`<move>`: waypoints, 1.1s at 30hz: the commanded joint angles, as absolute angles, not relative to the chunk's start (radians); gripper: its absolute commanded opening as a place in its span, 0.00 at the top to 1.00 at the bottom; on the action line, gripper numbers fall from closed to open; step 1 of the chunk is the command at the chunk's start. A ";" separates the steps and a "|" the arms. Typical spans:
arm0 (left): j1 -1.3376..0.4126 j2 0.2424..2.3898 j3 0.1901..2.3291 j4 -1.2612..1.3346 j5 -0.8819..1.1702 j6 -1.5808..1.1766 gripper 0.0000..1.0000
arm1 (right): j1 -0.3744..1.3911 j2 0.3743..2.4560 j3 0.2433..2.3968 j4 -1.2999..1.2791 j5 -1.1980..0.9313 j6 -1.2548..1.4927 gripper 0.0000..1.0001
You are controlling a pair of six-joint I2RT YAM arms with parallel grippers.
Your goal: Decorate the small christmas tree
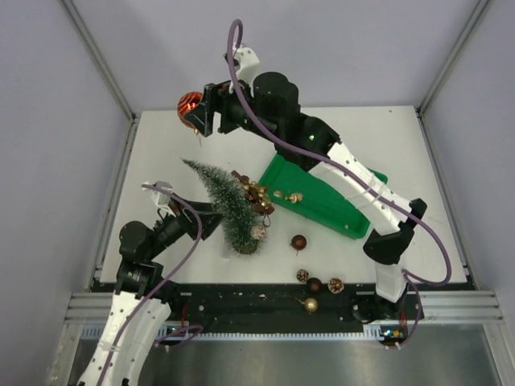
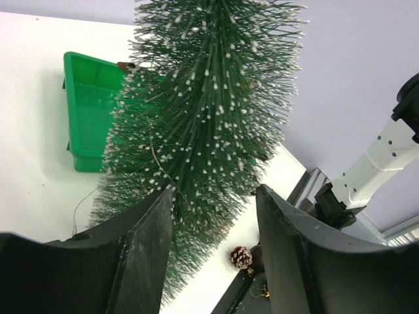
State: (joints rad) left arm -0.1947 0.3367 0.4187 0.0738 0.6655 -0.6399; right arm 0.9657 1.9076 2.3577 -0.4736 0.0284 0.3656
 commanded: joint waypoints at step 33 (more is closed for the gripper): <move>-0.179 0.258 0.339 0.255 0.755 -0.666 0.61 | 1.115 1.844 2.184 -0.245 -0.003 0.299 0.46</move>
